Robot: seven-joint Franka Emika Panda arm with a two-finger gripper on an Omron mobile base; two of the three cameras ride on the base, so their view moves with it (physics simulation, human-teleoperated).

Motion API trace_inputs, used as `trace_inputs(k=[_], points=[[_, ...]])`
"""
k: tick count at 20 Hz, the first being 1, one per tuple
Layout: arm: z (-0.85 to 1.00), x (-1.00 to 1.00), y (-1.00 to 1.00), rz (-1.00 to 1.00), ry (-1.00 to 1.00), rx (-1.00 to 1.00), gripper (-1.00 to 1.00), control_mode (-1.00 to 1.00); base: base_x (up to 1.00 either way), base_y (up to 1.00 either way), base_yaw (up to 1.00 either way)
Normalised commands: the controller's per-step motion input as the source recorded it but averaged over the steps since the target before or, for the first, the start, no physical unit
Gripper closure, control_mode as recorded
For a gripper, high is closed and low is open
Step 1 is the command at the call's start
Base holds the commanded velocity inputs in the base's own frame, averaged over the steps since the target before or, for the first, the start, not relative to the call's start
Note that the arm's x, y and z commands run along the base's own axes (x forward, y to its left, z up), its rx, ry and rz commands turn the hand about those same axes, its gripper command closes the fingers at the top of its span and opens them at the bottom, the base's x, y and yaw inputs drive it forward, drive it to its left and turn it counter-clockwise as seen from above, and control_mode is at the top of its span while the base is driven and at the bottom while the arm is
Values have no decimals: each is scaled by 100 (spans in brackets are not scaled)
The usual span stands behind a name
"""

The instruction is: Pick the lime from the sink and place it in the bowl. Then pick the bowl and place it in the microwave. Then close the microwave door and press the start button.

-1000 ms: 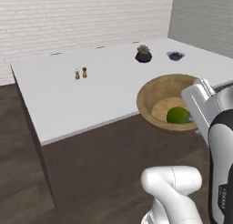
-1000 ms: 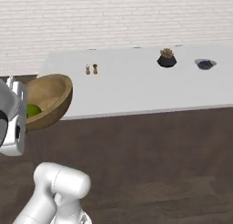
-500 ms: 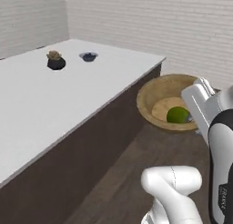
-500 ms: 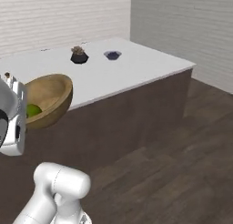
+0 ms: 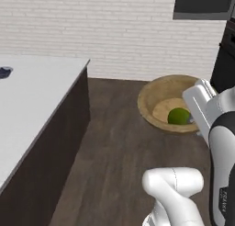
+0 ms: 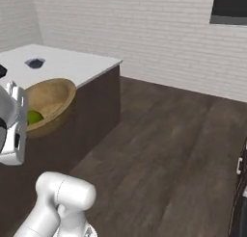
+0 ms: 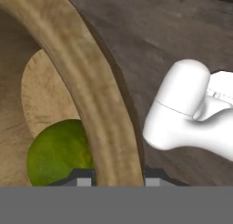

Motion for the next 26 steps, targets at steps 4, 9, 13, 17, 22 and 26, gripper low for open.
trace_inputs(k=[4, 9, 13, 17, 22, 26], points=[[0, 0, 0, 0, 0, 0, 100, 100, 82, 6, -63], [0, 0, 0, 0, 0, 0, 100, 100, 99, 15, -58], [0, 0, 0, 0, 0, 0, 100, 100, 100, 25, -56], [0, 0, 0, 0, 0, 0, 100, 100, 100, 48, -47], [0, 0, 0, 0, 0, 0, 100, 100, 100, 60, -36], [0, 0, 0, 0, 0, 0, 100, 100, 100, 48, -36]])
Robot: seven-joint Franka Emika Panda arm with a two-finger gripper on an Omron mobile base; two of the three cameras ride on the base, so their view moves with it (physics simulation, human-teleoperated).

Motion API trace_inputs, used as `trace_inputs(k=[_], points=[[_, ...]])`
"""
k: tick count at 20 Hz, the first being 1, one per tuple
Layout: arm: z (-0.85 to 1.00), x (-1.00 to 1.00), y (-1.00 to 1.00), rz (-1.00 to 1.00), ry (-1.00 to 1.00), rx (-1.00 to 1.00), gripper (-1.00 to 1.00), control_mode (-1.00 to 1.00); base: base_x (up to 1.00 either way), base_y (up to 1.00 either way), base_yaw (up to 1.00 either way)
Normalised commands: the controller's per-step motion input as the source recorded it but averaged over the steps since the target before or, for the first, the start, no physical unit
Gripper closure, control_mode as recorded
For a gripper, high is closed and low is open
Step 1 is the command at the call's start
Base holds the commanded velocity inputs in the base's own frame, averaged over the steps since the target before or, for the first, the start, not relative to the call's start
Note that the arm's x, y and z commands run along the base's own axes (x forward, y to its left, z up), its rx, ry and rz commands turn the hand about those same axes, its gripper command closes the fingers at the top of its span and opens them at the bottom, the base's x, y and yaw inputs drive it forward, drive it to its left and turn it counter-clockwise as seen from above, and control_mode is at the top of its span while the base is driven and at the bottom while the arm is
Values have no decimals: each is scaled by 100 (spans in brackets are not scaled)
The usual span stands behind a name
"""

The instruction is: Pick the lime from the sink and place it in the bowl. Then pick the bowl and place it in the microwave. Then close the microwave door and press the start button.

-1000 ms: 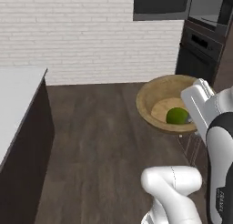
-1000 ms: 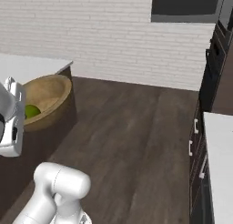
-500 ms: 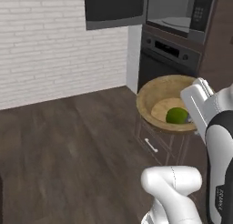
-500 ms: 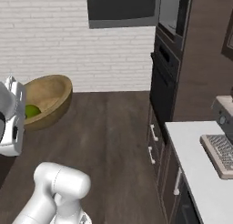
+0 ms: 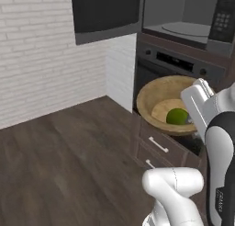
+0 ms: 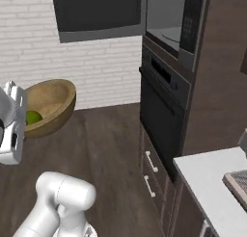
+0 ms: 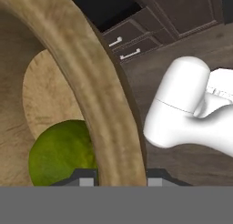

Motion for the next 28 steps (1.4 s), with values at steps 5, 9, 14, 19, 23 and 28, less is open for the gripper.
trace_inputs(k=[5, 9, 14, 19, 23, 28], points=[[0, 0, 0, 0, 0, 0, 100, 100, 91, 39, -46], [0, 0, 0, 0, 0, 0, 100, 100, 73, 39, -52], [0, 0, 0, 0, 0, 0, 100, 100, 57, 38, -59], [0, 0, 0, 0, 0, 0, 100, 100, 51, 35, -59], [0, 0, 0, 0, 0, 0, 100, 100, 55, 30, -53], [0, 0, 0, 0, 0, 0, 100, 100, 60, 19, -41]])
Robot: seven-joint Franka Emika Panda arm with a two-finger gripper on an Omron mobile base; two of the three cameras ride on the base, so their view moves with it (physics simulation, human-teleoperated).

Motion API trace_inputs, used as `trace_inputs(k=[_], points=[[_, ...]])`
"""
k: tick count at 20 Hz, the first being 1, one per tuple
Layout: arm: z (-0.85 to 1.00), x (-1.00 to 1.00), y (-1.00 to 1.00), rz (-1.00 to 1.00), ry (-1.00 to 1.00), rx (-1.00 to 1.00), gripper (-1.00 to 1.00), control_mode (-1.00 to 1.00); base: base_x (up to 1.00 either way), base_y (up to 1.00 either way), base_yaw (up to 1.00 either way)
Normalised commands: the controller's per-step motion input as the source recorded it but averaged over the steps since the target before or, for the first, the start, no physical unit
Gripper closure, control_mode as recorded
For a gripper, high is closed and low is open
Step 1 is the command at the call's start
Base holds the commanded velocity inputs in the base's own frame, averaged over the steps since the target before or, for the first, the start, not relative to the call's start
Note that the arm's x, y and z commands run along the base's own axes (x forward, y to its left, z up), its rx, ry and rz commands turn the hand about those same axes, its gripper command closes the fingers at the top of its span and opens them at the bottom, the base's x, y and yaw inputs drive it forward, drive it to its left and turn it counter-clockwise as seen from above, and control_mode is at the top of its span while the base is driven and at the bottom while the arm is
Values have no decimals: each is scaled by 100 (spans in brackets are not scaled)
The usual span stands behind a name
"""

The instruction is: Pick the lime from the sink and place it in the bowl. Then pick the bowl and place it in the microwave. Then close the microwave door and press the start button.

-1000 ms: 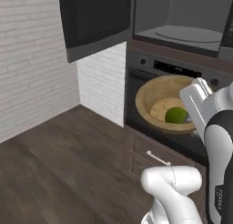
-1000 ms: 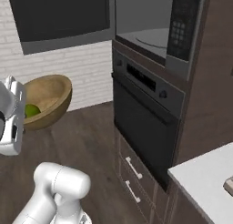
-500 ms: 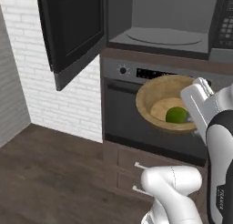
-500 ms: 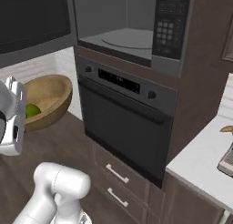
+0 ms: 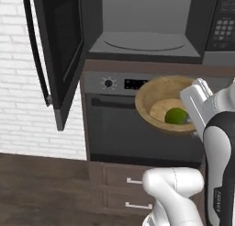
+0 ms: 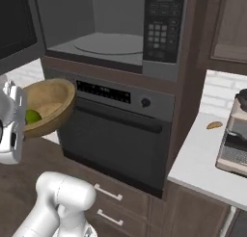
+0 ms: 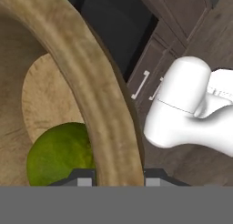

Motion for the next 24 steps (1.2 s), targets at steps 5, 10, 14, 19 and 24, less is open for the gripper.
trace_inputs(k=[5, 10, 14, 19, 24], points=[[0, 0, 0, 0, 0, 0, 100, 100, 52, 4, -31], [0, 0, 0, 0, 0, 0, 100, 100, 22, 17, -36], [0, 0, 0, 0, 0, 0, 100, 100, 8, 50, -31], [0, 0, 0, 0, 0, 0, 100, 100, 35, 54, -17], [0, 0, 0, 0, 0, 0, 100, 100, 41, 7, -6]])
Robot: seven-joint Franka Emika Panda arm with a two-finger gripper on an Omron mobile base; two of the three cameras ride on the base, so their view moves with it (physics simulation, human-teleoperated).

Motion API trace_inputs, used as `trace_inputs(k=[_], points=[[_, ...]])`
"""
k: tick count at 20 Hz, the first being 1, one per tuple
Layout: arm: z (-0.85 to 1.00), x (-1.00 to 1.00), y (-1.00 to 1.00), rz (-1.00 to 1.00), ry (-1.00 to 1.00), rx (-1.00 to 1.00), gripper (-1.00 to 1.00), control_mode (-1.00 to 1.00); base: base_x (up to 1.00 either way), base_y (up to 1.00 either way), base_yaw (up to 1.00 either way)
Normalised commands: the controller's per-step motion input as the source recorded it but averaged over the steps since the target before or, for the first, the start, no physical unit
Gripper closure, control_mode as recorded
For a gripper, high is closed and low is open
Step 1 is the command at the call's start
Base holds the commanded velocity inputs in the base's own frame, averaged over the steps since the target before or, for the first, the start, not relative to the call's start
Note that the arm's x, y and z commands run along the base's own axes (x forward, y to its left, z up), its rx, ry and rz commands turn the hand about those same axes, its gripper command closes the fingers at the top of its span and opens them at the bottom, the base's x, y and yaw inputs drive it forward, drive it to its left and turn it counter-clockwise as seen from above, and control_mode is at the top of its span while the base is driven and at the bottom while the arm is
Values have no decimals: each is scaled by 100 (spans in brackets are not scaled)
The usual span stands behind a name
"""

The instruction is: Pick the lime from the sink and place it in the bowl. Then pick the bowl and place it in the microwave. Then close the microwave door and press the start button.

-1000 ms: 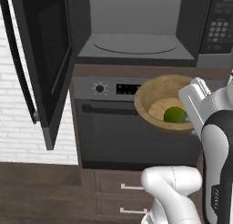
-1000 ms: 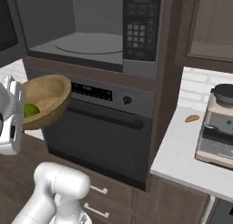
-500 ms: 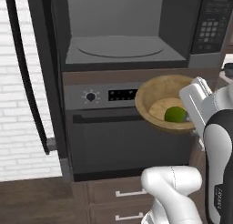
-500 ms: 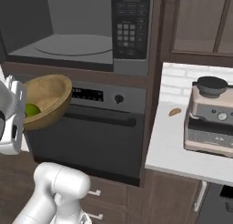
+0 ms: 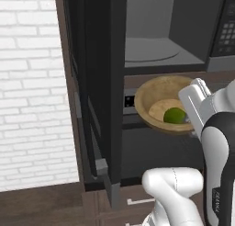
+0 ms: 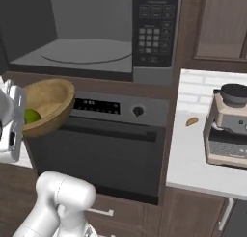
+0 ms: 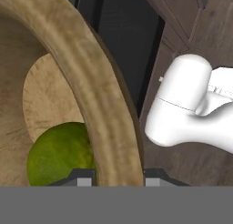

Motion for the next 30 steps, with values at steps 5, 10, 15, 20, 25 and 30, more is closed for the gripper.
trace_inputs(k=[5, 10, 15, 20, 25, 30], points=[[0, 0, 0, 0, 0, 0, 100, 100, 28, 0, -1], [0, 0, 0, 0, 0, 0, 100, 100, 21, 0, -1], [0, 0, 0, 0, 0, 0, 100, 100, 29, 1, 0], [0, 0, 0, 0, 0, 0, 100, 100, 18, 0, 0], [2, -7, 0, 0, -2, 4, 100, -100, 1, 0, 0], [55, -51, 1, 0, -13, 11, 100, -100, 0, 0, 0]])
